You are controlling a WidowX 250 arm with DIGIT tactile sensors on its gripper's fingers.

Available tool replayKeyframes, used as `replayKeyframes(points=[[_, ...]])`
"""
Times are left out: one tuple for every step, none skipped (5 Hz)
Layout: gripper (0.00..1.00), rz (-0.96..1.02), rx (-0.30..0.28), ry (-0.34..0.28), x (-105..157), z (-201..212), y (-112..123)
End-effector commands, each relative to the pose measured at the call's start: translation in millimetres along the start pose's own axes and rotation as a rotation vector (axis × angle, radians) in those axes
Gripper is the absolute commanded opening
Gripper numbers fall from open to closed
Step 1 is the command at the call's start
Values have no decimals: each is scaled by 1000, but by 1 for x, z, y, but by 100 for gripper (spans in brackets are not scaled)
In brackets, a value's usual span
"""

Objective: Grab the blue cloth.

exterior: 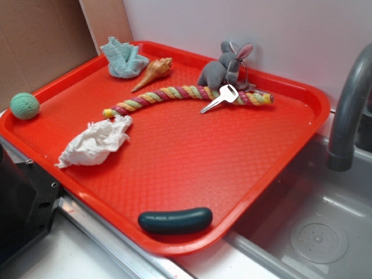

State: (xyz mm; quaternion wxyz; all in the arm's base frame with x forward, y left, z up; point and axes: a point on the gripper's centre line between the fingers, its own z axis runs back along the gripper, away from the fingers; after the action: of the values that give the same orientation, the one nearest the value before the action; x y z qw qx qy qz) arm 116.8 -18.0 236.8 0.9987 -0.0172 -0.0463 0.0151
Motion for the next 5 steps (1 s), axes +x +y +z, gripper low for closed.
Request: replayKeyframes(points=[[100,0,0,0,0,0,0],[100,245,72,50,46,-53,38],[100,491,-12,-104,90,-92,64],[100,491,-12,-104,90,-92,64],[100,491,-12,-104,90,-92,64]])
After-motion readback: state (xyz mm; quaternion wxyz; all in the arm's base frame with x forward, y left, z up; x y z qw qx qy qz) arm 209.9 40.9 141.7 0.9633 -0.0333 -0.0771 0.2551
